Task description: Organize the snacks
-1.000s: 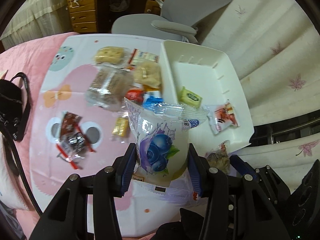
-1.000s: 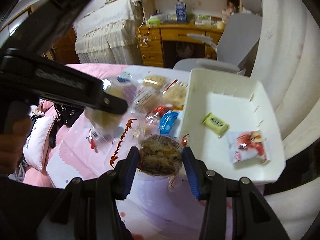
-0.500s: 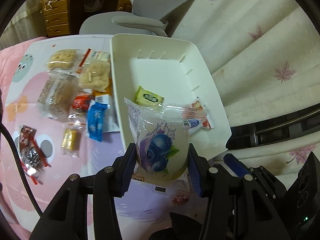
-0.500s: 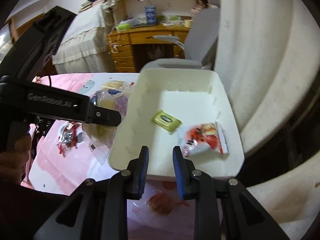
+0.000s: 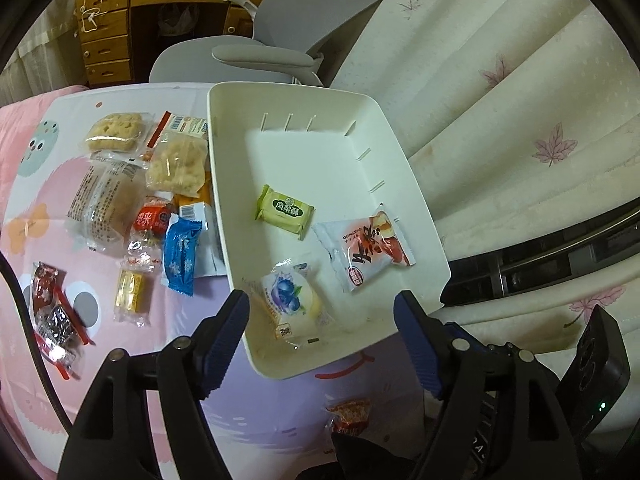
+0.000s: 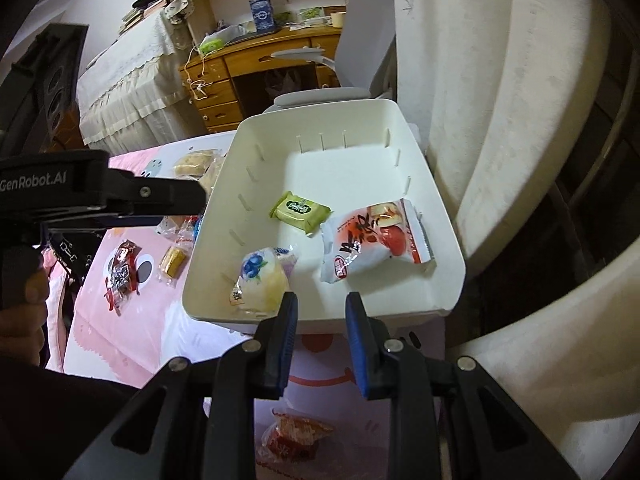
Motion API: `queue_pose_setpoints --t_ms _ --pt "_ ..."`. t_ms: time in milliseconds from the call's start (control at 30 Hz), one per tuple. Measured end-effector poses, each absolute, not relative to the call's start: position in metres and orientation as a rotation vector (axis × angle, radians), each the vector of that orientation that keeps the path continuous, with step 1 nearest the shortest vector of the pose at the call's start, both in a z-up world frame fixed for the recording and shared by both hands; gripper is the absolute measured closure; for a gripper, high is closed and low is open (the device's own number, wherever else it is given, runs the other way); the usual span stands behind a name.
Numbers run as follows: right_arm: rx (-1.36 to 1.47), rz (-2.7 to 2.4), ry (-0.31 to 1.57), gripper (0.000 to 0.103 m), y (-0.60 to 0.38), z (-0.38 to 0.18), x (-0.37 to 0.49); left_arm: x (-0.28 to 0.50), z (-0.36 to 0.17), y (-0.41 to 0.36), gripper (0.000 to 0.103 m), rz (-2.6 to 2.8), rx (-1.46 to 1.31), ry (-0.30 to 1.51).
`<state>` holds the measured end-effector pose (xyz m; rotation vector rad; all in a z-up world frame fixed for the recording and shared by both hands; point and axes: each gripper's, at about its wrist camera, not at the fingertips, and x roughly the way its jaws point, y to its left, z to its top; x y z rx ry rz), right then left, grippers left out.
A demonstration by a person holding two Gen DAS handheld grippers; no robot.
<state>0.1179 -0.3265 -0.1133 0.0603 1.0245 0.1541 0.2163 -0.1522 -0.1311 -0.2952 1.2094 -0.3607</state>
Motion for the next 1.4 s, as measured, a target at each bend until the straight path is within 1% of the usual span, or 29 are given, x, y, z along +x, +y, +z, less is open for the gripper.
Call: queue_pose_setpoints --t_ms 267,333,400,600,1033,1200,1400 --pt "0.101 0.109 1.031 0.078 -0.337 -0.109 0.11 0.2 -0.128 -0.132 0.029 -0.342 -0.308 1.192" --pt "0.122 0.092 1.03 0.076 -0.341 -0.108 0.107 0.195 -0.129 -0.126 0.029 -0.335 -0.306 1.191" --pt "0.149 0.077 1.036 0.072 -0.344 -0.108 0.103 0.189 -0.13 -0.119 0.029 -0.323 -0.296 1.191" --pt "0.25 0.039 1.064 0.067 -0.35 -0.115 0.089 0.17 -0.14 -0.089 0.029 -0.265 -0.276 1.214" --pt "0.521 -0.04 1.235 0.063 -0.34 -0.163 0.063 0.131 -0.161 -0.008 0.029 -0.136 -0.26 1.26" --pt "0.635 -0.119 1.293 0.059 -0.338 -0.184 0.053 0.125 -0.168 0.019 0.029 -0.141 -0.211 1.23" --pt "0.662 -0.23 1.326 0.053 -0.325 -0.199 0.046 0.127 -0.176 0.04 0.029 -0.19 -0.107 1.207"
